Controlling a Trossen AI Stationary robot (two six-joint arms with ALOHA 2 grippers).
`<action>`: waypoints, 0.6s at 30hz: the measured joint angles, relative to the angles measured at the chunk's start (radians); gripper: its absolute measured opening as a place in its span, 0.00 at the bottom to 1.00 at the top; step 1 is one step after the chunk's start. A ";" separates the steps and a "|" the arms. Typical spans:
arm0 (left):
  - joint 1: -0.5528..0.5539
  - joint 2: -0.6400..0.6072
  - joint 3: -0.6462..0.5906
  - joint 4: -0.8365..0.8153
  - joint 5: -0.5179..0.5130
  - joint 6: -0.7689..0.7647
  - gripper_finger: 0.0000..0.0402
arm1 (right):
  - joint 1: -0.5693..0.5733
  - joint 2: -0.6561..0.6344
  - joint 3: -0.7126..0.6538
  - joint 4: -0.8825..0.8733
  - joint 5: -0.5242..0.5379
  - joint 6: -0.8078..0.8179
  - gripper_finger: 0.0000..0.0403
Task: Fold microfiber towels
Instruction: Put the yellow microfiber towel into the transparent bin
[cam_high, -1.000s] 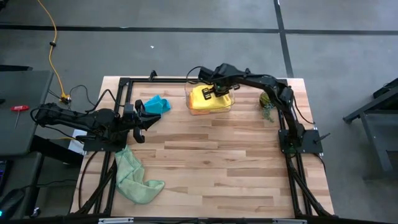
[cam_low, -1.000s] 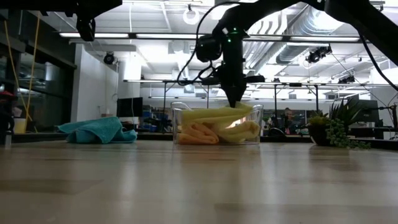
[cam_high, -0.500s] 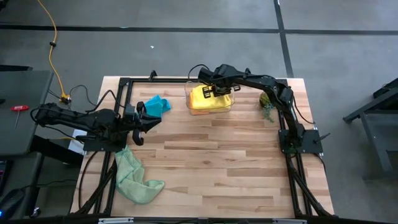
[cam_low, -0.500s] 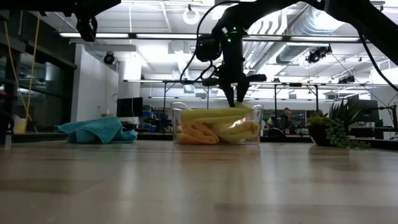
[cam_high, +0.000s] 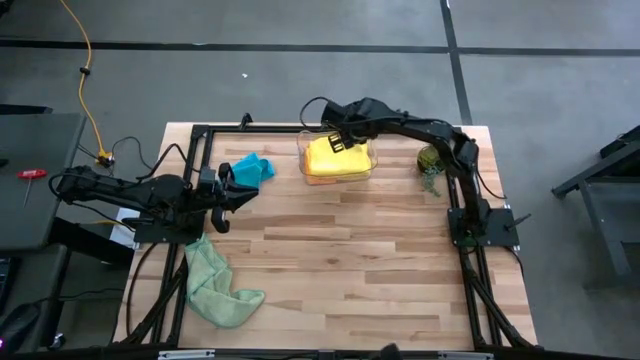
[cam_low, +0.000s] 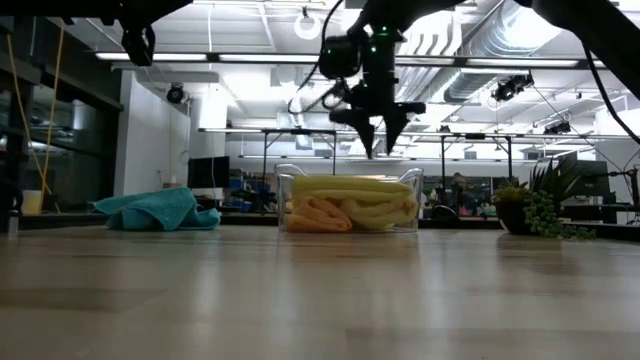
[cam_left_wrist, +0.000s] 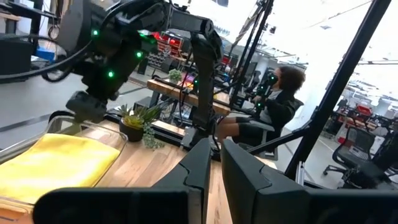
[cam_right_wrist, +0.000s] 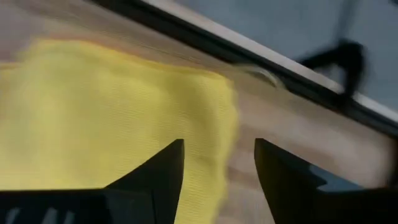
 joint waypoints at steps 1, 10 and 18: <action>0.000 0.000 0.000 0.000 0.000 0.000 0.08 | -0.001 -0.007 0.000 0.035 -0.030 -0.048 0.45; 0.000 0.000 0.000 -0.001 -0.008 -0.030 0.08 | 0.001 0.002 -0.204 0.467 -0.326 -0.037 0.03; 0.000 0.000 0.000 -0.001 -0.032 -0.042 0.08 | 0.002 0.004 -0.385 0.514 -0.295 0.102 0.04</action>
